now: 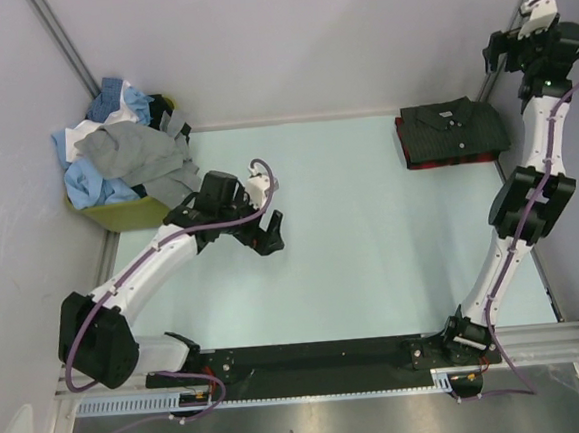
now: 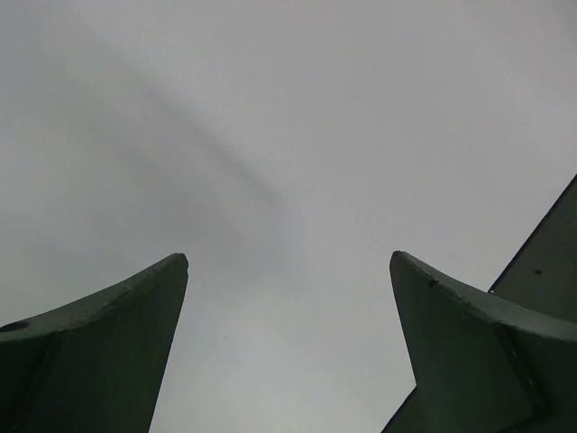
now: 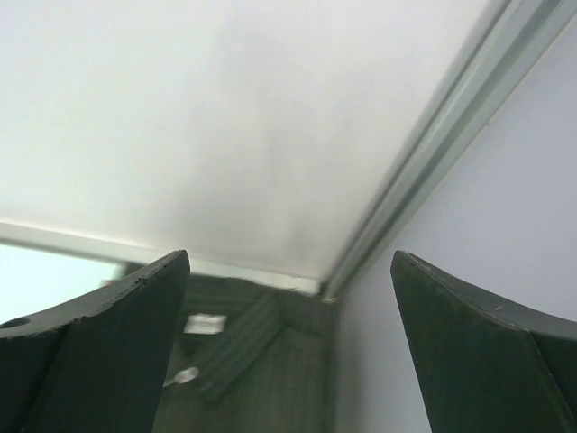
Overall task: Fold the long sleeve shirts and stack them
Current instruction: Neatly place the folded shirt to the corner
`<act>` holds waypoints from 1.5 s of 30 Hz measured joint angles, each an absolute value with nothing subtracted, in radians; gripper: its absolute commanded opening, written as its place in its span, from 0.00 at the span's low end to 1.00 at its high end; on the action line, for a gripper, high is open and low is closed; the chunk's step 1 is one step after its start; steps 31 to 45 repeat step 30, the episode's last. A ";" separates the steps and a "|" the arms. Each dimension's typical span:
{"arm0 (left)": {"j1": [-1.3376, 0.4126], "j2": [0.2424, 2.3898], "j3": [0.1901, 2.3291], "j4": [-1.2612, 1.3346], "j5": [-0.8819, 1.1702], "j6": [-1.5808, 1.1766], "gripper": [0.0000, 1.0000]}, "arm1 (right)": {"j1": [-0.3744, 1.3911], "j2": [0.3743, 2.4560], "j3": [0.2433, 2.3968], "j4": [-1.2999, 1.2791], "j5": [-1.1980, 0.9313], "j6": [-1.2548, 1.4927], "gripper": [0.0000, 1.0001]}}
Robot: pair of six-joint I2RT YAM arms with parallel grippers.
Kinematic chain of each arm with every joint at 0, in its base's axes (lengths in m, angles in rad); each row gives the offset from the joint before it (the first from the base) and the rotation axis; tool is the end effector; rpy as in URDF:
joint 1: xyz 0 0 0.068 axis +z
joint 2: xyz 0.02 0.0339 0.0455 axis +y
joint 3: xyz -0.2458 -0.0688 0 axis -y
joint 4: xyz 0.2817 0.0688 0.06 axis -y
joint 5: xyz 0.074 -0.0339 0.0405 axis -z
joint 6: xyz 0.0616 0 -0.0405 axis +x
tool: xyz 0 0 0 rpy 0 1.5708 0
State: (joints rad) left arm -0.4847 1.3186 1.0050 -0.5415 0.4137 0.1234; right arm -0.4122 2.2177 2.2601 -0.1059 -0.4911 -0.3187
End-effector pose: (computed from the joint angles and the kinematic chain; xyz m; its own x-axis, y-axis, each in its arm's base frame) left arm 0.2811 -0.1760 0.2233 -0.5814 0.4335 -0.6885 0.7372 0.6388 -0.2203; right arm 0.5386 -0.2038 0.3734 -0.0308 -0.2881 -0.9571 -0.0922 0.9543 -0.2843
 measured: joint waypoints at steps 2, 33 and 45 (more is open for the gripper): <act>-0.480 1.318 1.020 -0.532 0.421 0.112 0.99 | -0.414 2.166 2.275 -0.173 -0.514 -0.278 1.00; -0.409 1.310 1.035 -0.661 0.331 0.131 1.00 | -0.058 1.201 1.044 -0.710 -0.572 -0.178 1.00; -0.409 1.310 1.035 -0.661 0.331 0.131 1.00 | -0.058 1.201 1.044 -0.710 -0.572 -0.178 1.00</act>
